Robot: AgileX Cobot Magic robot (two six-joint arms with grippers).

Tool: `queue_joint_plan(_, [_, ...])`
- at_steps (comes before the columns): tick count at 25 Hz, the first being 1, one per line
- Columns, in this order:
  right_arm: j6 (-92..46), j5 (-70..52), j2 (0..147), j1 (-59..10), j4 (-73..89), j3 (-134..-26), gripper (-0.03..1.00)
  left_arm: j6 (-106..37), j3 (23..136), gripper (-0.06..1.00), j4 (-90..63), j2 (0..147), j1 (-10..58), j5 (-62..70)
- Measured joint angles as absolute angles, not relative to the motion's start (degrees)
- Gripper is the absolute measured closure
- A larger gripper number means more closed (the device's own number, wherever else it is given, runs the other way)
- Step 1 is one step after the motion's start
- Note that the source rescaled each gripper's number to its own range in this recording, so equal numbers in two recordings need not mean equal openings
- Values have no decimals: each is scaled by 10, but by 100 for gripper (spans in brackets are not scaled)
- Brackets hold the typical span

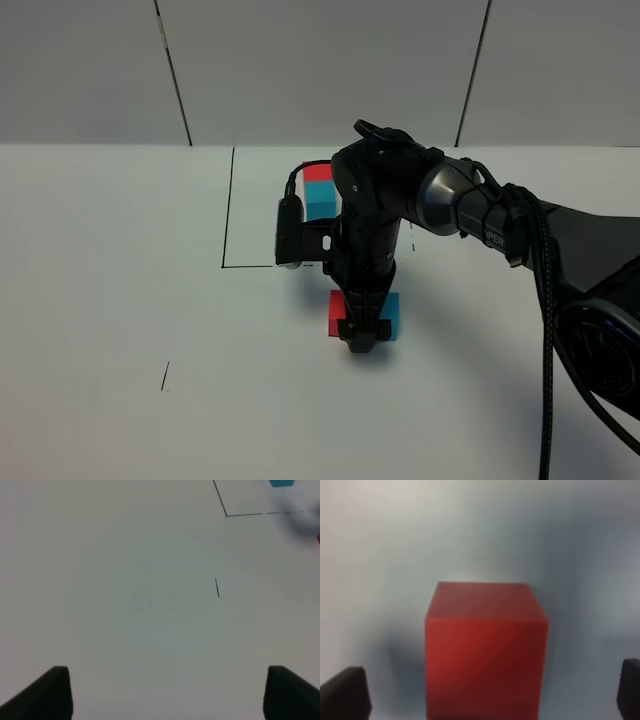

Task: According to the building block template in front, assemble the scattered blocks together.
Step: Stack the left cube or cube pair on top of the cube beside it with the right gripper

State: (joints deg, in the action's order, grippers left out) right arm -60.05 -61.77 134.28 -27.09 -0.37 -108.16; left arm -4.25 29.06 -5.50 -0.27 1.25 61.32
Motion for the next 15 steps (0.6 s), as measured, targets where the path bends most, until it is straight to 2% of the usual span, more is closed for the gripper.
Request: queue_joint_plan(15, [-601, -613, 1367, -253, 9, -1082, 3, -42, 291, 32, -55, -3, 12, 613])
